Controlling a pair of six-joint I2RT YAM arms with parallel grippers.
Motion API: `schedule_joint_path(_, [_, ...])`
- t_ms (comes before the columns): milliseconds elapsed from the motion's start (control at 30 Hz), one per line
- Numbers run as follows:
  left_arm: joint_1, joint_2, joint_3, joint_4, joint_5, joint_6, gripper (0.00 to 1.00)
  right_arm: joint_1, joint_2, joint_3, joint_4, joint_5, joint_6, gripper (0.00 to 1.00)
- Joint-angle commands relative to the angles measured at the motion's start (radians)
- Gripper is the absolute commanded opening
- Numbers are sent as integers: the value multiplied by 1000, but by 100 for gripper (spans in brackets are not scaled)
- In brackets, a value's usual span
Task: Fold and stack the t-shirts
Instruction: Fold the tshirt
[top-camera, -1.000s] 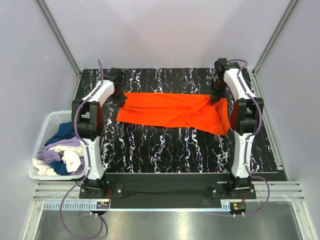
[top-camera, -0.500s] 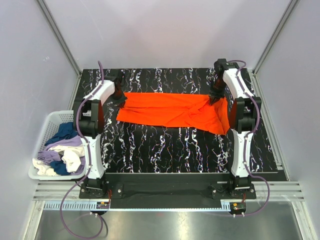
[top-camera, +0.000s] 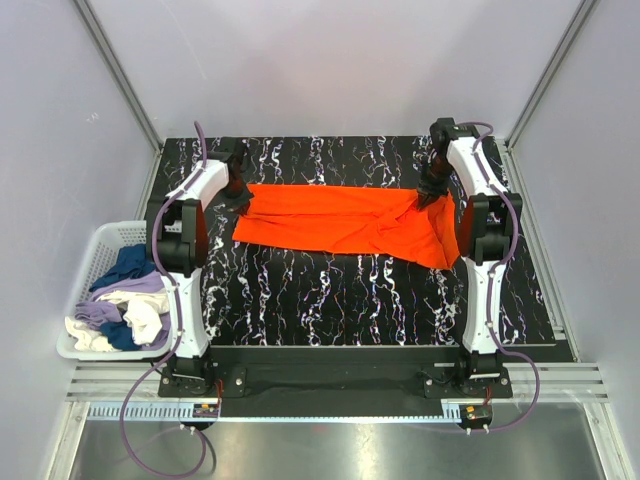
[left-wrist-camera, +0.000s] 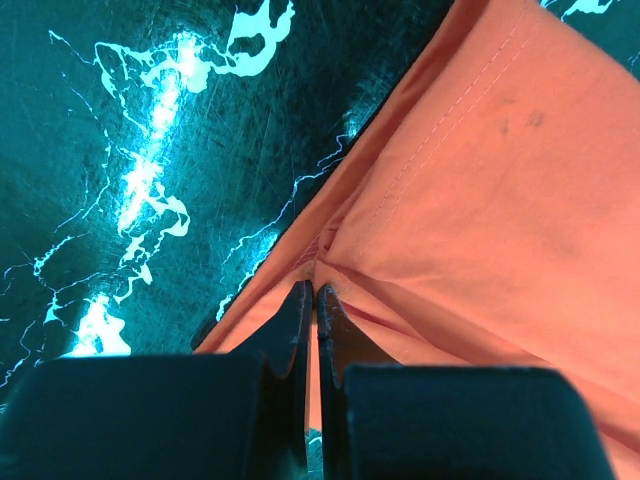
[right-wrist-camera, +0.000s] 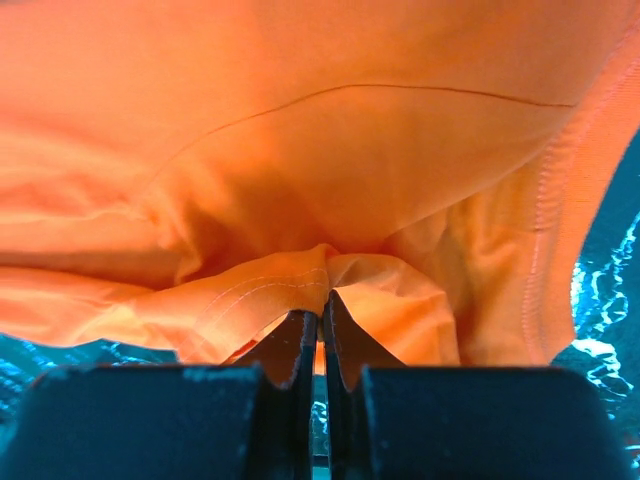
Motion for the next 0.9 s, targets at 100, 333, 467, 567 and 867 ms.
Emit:
schedule_joint_path(100, [10,4,33,15,4,-13,0,-1,-30,69,14,-89,28,0])
schedule_joint_path(333, [10,-2,31,15,3,-14,0,22,-9,97,25,-143,26,0])
schedule_joint_path(467, [10,-7,24,16,3,-16,0,33,7,133,25,-140,26,0])
schedule_joint_path(567, [10,-8,19,18,3,-16,0,33,30,161,17,-140,29,0])
schedule_joint_path(867, [14,-31,-15,26,-10,-16,0,33,80,239,5,-125,34,0])
